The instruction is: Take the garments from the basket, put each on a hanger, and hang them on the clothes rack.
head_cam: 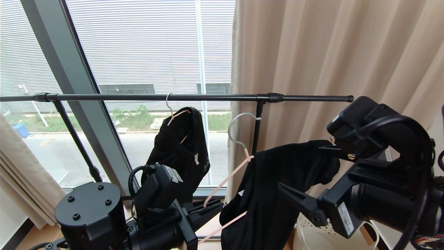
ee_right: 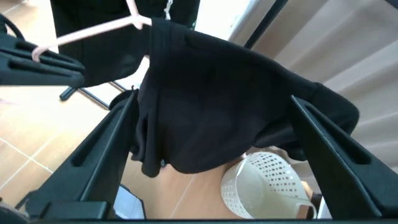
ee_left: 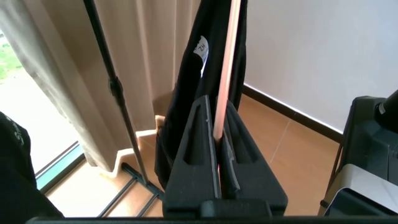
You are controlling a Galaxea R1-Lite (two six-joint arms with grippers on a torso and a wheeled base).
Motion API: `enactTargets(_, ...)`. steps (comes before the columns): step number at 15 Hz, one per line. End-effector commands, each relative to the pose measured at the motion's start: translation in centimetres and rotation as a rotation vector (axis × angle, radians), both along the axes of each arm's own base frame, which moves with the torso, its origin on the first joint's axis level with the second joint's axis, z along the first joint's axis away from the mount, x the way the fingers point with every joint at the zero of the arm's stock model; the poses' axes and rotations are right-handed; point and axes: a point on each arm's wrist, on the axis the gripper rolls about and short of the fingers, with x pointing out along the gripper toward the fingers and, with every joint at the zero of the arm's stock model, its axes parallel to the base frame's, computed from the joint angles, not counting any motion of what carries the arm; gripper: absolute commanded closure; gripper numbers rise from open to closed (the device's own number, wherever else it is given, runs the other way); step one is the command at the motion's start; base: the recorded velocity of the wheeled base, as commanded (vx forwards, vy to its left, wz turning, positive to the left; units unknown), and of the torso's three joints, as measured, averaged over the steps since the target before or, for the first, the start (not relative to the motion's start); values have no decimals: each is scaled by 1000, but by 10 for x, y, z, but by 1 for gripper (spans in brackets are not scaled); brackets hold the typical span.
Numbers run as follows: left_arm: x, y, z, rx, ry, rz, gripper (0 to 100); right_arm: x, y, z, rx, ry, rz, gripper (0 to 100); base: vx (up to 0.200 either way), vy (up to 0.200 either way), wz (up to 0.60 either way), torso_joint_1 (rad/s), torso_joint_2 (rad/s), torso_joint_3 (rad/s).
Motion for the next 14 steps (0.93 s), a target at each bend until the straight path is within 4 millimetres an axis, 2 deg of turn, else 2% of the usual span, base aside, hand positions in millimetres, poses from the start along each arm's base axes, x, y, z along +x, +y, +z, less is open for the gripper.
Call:
enactTargets(1, 0, 8, -1, 2, 8, 1, 100, 5, -41, 18, -5, -2, 72, 0, 0, 0, 0, 0, 0, 0)
enactTargets(2, 0, 8, -1, 2, 8, 1, 100, 5, -41, 18, -5, -2, 72, 0, 0, 0, 0, 0, 0, 0)
enactTargets(3, -4, 11, -4, 18, 12, -24, 100, 16, -64, 21, -88, 10, 181, 0, 0, 0, 0, 0, 0, 0)
enactTargets(4, -6, 12, -6, 39, -2, -45, 100, 18, -69, 22, -114, 27, 239, 0, 0, 0, 0, 0, 0, 0)
enactTargets(6, -11, 17, -6, 40, -20, -94, 100, 20, -74, 23, -125, 78, 357, 0, 0, 0, 0, 0, 0, 0)
enactTargets(10, -20, 23, -11, 39, -18, -141, 100, 38, -87, 23, -184, 138, 580, 0, 0, 0, 0, 0, 0, 0)
enactTargets(14, -27, 28, -15, 55, -49, -213, 100, 58, -82, 20, -192, 247, 777, 0, 0, 0, 0, 0, 0, 0)
